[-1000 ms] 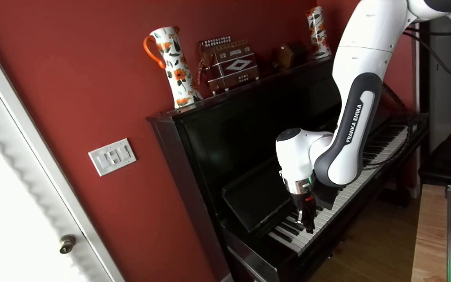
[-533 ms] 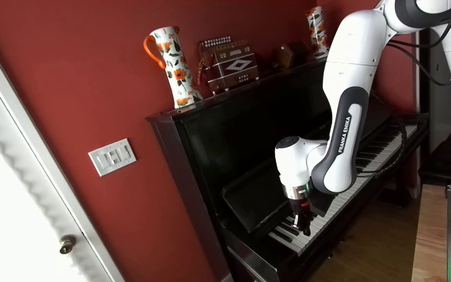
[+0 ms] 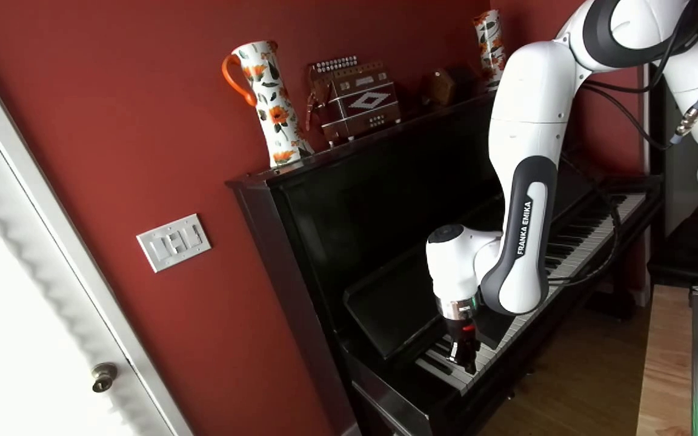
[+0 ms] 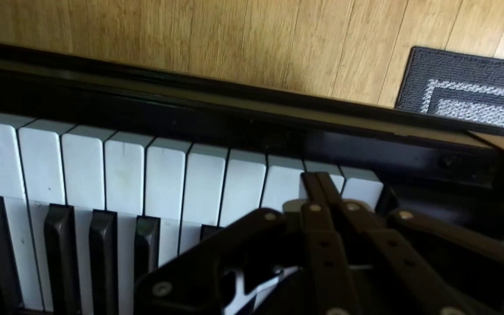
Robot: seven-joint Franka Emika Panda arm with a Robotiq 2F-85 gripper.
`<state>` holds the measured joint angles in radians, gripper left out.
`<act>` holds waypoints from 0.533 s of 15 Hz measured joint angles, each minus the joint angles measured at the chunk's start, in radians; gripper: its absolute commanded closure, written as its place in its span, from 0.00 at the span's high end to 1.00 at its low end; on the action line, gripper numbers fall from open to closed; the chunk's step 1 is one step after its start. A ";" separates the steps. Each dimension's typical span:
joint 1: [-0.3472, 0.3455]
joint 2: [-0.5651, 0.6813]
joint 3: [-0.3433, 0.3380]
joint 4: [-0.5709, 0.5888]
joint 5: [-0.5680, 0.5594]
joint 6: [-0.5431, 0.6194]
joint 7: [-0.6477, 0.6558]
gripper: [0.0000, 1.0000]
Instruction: Press the third last white key on the left of the piano
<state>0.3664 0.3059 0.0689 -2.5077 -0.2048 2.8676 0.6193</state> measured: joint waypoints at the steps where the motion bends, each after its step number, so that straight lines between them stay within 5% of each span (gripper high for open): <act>1: 0.014 0.006 -0.018 0.001 0.000 0.005 0.001 0.00; 8: 0.068 0.025 -0.080 0.009 0.001 0.017 0.002 0.00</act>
<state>0.4339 0.3306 -0.0109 -2.4983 -0.2042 2.8846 0.6215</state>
